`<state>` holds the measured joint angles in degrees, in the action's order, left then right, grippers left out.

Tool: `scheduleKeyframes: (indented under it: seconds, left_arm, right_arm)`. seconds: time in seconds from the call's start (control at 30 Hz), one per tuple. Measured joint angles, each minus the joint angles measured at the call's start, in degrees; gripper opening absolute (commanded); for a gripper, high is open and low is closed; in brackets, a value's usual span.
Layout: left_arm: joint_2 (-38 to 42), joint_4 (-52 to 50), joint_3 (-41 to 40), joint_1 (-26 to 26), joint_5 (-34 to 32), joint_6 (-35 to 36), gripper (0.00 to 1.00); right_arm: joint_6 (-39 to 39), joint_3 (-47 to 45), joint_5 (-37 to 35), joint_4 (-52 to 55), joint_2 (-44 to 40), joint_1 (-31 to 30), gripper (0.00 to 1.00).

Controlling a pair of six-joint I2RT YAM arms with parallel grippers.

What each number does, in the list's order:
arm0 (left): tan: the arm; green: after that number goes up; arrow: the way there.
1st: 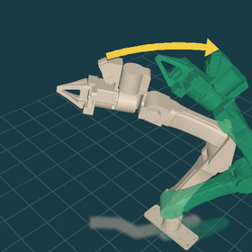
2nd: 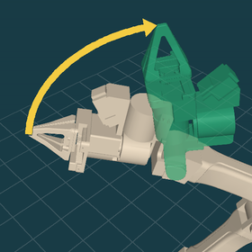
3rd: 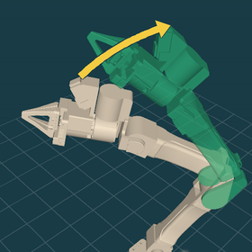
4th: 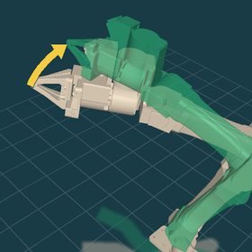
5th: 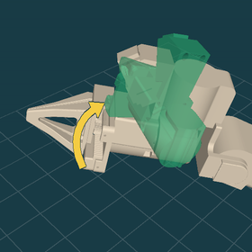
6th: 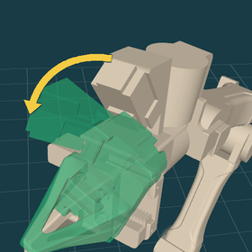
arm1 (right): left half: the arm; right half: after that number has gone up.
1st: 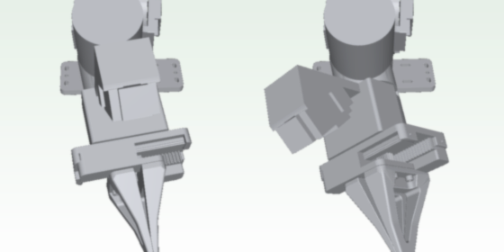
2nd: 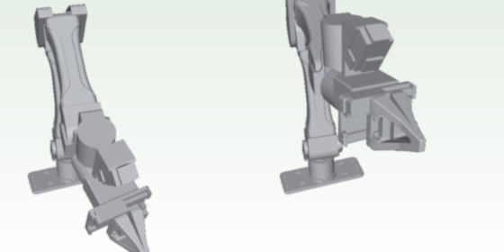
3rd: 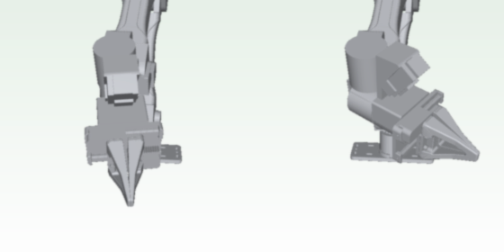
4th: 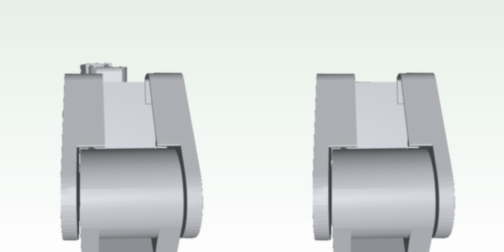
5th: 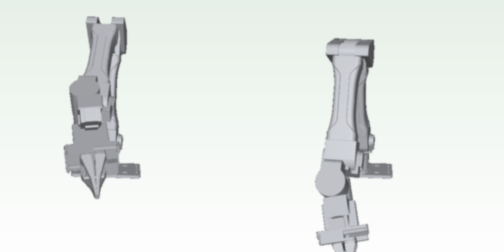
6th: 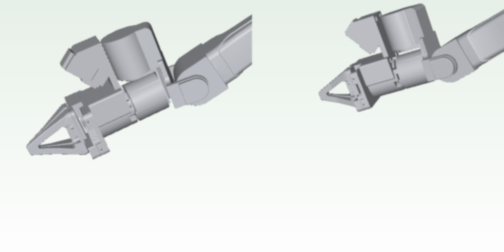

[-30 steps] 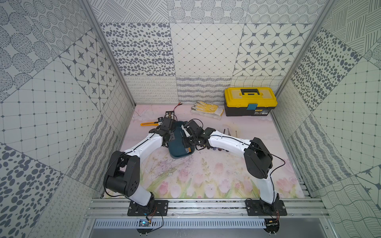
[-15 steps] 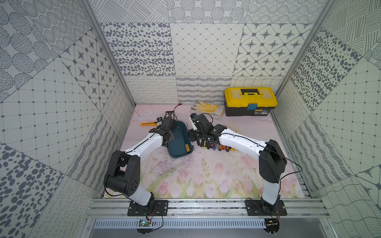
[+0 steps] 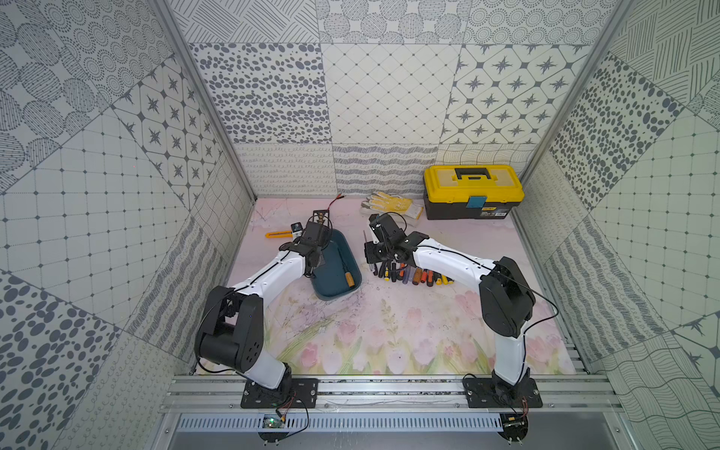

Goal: Take out the screwdriver from the storage box
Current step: Place the screwdriver at the center of the board.

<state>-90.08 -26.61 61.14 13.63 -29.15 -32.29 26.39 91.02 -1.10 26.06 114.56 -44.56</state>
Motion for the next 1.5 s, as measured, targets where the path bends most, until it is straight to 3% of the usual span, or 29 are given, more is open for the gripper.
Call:
scheduleKeyframes:
  seconds: [0.77, 1.5]
  left_arm:
    - [2.71, 0.55, -1.75, -0.33, 0.28, -0.39, 0.00]
    - [3.17, 0.66, -2.03, -0.33, 0.48, -0.39, 0.00]
  right_arm:
    - [0.22, 17.16, -1.16, 9.55, 17.42, 0.98, 0.00]
    - [1.75, 19.45, -1.55, 12.52, 19.52, 3.54, 0.00]
